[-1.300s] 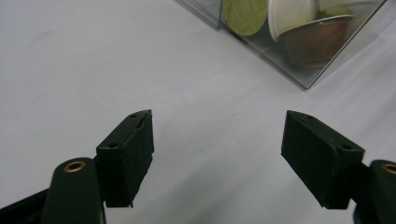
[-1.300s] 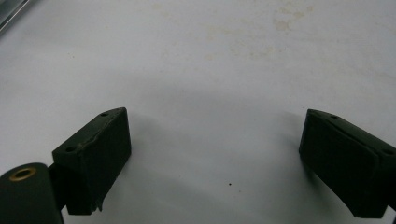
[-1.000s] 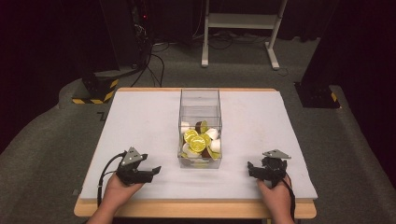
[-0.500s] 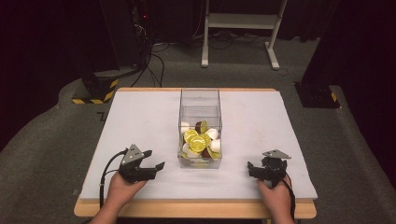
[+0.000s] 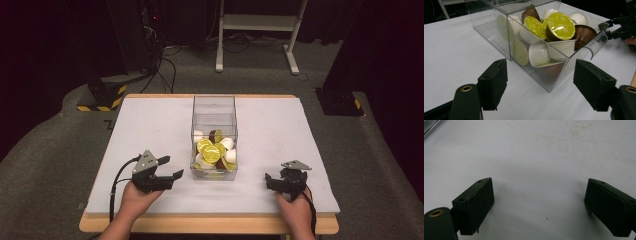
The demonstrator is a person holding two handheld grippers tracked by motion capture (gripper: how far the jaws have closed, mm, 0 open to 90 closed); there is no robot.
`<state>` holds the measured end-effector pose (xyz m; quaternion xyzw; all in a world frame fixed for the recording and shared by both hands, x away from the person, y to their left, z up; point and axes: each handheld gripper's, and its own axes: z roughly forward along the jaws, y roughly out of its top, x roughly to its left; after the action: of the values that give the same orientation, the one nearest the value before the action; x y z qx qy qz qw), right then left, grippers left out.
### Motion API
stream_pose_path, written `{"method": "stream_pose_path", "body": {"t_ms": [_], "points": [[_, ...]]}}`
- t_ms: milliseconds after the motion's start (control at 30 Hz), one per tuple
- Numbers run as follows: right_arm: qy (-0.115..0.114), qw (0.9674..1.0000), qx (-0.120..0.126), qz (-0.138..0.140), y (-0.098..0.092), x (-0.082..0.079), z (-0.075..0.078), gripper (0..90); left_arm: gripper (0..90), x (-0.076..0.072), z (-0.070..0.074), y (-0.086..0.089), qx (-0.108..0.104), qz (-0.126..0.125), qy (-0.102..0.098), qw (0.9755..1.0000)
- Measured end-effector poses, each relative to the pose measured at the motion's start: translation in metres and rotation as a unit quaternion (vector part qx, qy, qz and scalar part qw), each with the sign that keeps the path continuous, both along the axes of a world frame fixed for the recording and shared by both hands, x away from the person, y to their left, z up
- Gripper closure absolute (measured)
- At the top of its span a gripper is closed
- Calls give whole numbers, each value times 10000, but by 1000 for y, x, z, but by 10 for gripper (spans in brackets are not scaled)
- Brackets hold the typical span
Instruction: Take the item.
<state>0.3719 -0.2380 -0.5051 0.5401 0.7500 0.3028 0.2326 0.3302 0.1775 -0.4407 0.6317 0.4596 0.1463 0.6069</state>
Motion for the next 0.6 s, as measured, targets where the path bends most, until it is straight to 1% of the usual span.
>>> {"method": "stream_pose_path", "body": {"t_ms": [33, 100, 133, 267, 300, 433, 467, 500, 600], "points": [[0, 10000, 0, 0, 0, 0, 0, 89, 277, 1, 1, -1, 44, -44, -6, 10000], [0, 10000, 0, 0, 0, 0, 0, 90, 277, 2, 2, -5, -14, -46, 5, 10000], [-2, 10000, 0, 0, 0, 0, 0, 89, 278, 3, 3, -6, 19, -80, 1, 10000], [0, 10000, 0, -1, 0, 0, 0, 89, 279, 6, 6, -13, -13, -133, 5, 9999], [1, 10000, 0, 0, 0, 0, 0, 90, 280, 7, 6, -14, 32, -157, -16, 9999], [1, 10000, 2, 0, 0, 0, 0, 89, 282, 10, 9, -21, -25, -183, -29, 9998], [1, 10000, 2, 0, 0, 0, 0, 89, 282, 10, 10, -21, 28, -220, -28, 9998], [1, 10000, 2, 0, 0, 0, 0, 89, 282, 11, 11, -23, -20, -210, -20, 9998], [1, 10000, 1, 0, 0, 0, 0, 89, 283, 14, 13, -27, -10, -239, -18, 9997]]}}
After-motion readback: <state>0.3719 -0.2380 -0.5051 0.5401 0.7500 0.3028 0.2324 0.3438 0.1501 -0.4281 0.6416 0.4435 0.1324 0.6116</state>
